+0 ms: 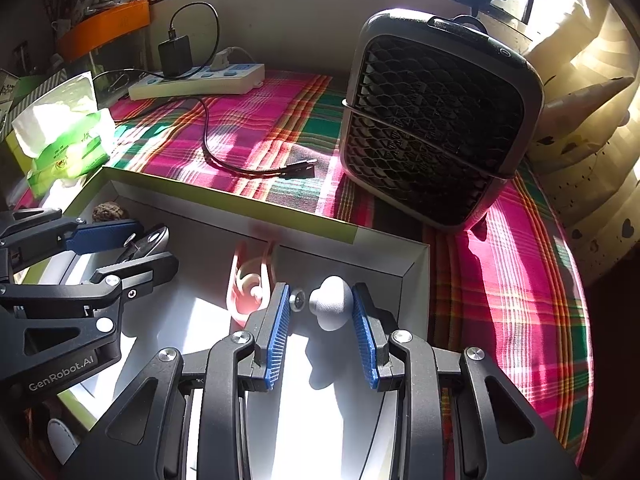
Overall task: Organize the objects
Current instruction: 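Lower the black remote into the box while the right tool lowers the white ball, then open the left tool on the black oval remote while the right tool releases the white ball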
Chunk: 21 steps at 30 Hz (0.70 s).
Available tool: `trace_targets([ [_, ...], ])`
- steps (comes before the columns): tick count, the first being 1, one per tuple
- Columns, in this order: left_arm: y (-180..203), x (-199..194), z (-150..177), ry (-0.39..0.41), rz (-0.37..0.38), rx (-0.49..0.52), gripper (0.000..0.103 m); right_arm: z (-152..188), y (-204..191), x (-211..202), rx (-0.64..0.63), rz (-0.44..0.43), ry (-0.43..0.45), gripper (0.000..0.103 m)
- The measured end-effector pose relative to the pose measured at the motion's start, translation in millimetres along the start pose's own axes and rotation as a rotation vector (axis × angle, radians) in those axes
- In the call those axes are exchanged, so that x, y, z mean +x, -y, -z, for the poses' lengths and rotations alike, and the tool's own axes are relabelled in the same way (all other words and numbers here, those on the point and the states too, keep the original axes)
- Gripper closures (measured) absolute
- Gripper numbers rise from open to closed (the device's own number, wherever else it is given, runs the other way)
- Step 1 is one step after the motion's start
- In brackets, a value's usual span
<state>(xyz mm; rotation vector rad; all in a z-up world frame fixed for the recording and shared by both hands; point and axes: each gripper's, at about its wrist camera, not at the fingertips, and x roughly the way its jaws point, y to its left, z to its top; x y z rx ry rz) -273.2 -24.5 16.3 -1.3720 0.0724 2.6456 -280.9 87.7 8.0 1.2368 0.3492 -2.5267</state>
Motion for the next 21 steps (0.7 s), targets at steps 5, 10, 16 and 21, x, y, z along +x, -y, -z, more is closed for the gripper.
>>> trace_targets([
  [5, -1, -1, 2, -0.004, 0.006, -0.006, 0.062, 0, 0, -1, 0.005, 0.004, 0.001, 0.070],
  [10, -5, -4, 3, -0.005, 0.024, -0.040, 0.058, 1, 0, -7, 0.015, 0.009, 0.016, 0.061],
  [16, -4, -12, 5, 0.009, 0.020, -0.047, 0.058, 3, 1, -14, 0.025, 0.015, 0.029, 0.060],
  [21, -4, -21, 8, 0.021, 0.021, -0.051, 0.057, 4, 2, -23, 0.037, 0.018, 0.045, 0.059],
])
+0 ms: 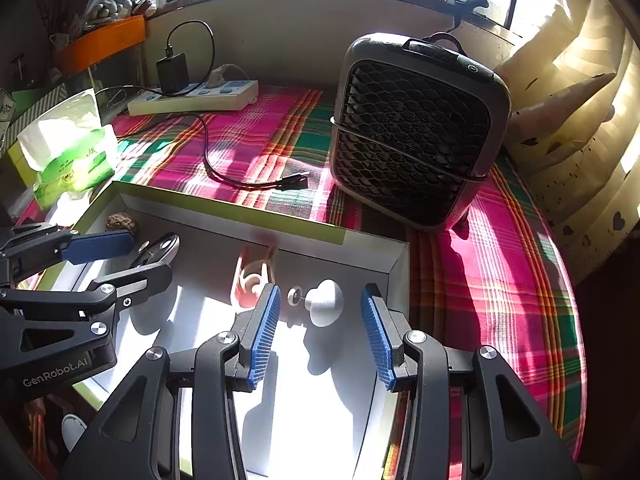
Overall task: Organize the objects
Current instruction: 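Open the left tool on the black oval remote while the right tool releases the white ball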
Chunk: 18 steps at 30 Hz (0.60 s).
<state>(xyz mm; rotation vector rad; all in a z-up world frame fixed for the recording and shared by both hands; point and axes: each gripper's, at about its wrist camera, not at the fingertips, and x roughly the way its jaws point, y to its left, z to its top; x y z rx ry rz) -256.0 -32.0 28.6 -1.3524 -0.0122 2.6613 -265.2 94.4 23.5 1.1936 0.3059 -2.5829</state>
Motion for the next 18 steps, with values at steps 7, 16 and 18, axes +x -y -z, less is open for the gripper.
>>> trace_targets([
  [7, -3, -19, 8, 0.033, 0.001, -0.016, 0.057, 8, 1, -17, 0.031, -0.010, 0.023, 0.059],
  [16, -3, -47, 25, 0.083, 0.009, -0.037, 0.057, 25, 4, -43, 0.074, -0.021, 0.057, 0.059],
  [18, -4, -53, 31, 0.088, 0.008, -0.037, 0.057, 29, 5, -50, 0.085, -0.024, 0.066, 0.059],
])
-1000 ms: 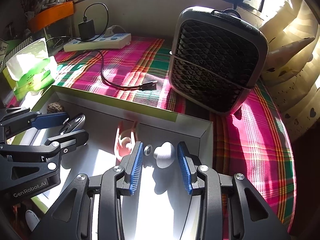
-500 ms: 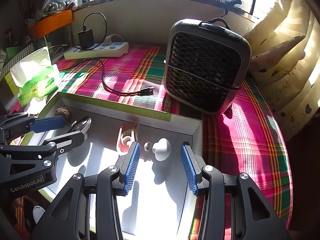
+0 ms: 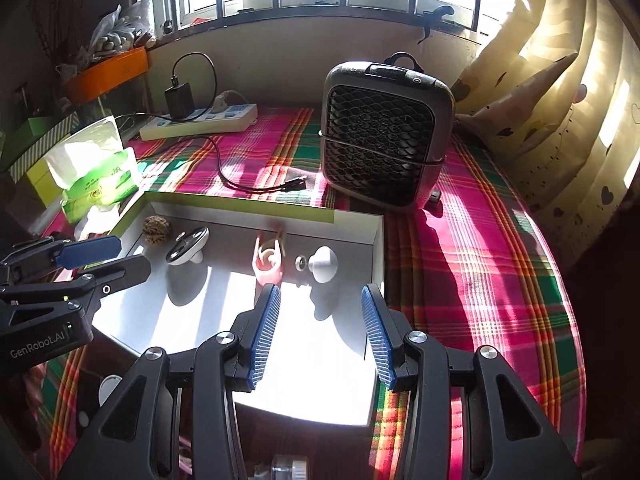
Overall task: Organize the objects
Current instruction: 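Open the left tool on the black oval remote while the right tool releases the white ball, then withdraw both open tools from the box toward the items on the cloth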
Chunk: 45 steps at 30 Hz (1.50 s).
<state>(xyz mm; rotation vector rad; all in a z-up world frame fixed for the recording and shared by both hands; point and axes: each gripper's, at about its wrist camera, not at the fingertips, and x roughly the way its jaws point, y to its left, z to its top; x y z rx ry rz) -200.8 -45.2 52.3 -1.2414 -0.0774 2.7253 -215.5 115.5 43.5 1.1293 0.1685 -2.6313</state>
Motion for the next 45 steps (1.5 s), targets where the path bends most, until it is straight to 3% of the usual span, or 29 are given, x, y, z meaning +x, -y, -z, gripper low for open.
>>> trace_targets([
  [14, -12, -42, 39, 0.049, -0.003, -0.068, 0.057, 37, 3, -37, 0.024, 0.023, 0.030, 0.058],
  [28, -17, -56, 83, 0.013, 0.018, -0.095, 0.057, 70, -7, -58, 0.025, 0.005, 0.035, 0.055],
  [45, -4, -51, 104, -0.038, 0.068, -0.085, 0.056, 101, -10, -65, 0.048, -0.044, -0.002, 0.053],
])
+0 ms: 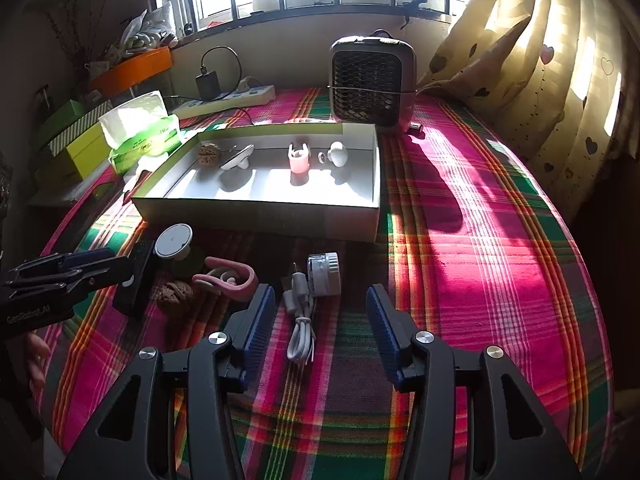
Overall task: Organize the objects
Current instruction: 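Withdraw both open tools from the box toward the items on the cloth, then grasp the black rectangular remote with the left tool while the right tool grasps the white cable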
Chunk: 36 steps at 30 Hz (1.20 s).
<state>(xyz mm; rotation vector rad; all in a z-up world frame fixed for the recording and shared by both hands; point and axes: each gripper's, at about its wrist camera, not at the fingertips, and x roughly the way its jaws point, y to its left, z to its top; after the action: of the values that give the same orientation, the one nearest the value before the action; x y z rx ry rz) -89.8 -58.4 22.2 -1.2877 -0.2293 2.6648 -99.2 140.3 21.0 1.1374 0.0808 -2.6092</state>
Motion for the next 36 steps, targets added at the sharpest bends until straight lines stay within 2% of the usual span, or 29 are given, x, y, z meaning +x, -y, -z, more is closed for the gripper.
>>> trace_targets([
  [4, 4, 5, 2, -0.012, 0.002, 0.013, 0.056, 5, 0, 1, 0.002, -0.002, -0.014, 0.050],
  [10, 2, 14, 5, -0.044, 0.005, 0.008, 0.056, 10, -3, 6, -0.003, -0.005, -0.039, 0.050],
  [25, -17, 16, -2, -0.028, -0.031, -0.012, 0.056, 8, -14, 20, -0.028, 0.005, -0.077, 0.050],
  [36, -27, 16, -4, -0.020, -0.035, -0.021, 0.056, 3, -25, 25, -0.049, -0.064, -0.077, 0.050],
])
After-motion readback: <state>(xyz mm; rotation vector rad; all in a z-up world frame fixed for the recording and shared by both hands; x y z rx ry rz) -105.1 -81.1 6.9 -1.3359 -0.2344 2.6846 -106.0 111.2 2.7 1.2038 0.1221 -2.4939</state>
